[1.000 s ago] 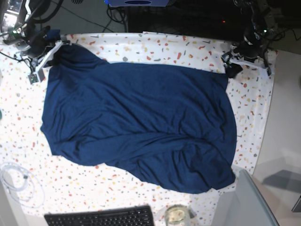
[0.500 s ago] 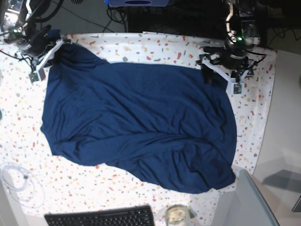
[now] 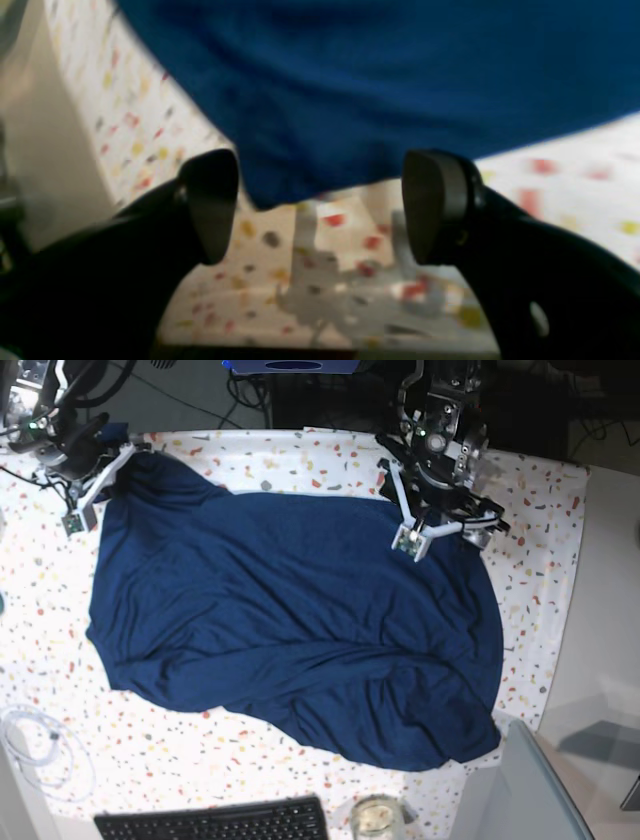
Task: Layout the t-shirt on the table in an organized manner, then fold the t-shirt properly
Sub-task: 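Release and regrasp the shirt corner with the left gripper, pulling outward, then pull both held corners apart and lay the shirt down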
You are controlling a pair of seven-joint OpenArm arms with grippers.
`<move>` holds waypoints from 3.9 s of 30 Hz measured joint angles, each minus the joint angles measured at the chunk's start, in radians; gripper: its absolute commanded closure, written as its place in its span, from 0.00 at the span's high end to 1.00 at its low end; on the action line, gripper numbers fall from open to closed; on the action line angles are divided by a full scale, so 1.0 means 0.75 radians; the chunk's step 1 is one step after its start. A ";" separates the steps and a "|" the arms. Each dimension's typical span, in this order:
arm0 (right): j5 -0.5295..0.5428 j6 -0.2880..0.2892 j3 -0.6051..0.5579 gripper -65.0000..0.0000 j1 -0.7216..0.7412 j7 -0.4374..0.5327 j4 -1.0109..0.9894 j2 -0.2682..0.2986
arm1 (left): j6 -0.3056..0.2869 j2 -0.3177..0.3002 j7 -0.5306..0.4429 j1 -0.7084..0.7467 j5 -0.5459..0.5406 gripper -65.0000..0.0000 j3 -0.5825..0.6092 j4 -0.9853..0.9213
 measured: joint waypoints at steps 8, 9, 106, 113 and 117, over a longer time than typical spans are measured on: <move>-0.001 0.000 0.001 0.01 0.001 0.001 0.000 0.002 | -0.001 -0.004 -0.001 -0.014 -0.005 0.74 -0.119 -0.032; 0.000 0.000 0.001 0.01 0.001 0.001 0.000 0.002 | 0.002 -0.006 -0.001 -0.027 -0.001 0.74 -0.126 -0.050; -0.010 -0.001 -0.142 0.01 0.790 0.033 -0.803 0.323 | -0.163 -0.125 -0.211 -0.102 -1.366 0.00 -0.683 -0.223; 0.004 -0.001 -0.213 0.00 0.868 0.265 -1.110 0.331 | -0.164 -0.139 -0.221 -0.174 -1.330 0.00 -0.680 -0.412; 0.045 -0.068 -0.213 0.00 0.881 0.332 -1.213 0.359 | -0.163 -0.124 -0.215 -0.181 -1.122 0.00 -0.684 -0.444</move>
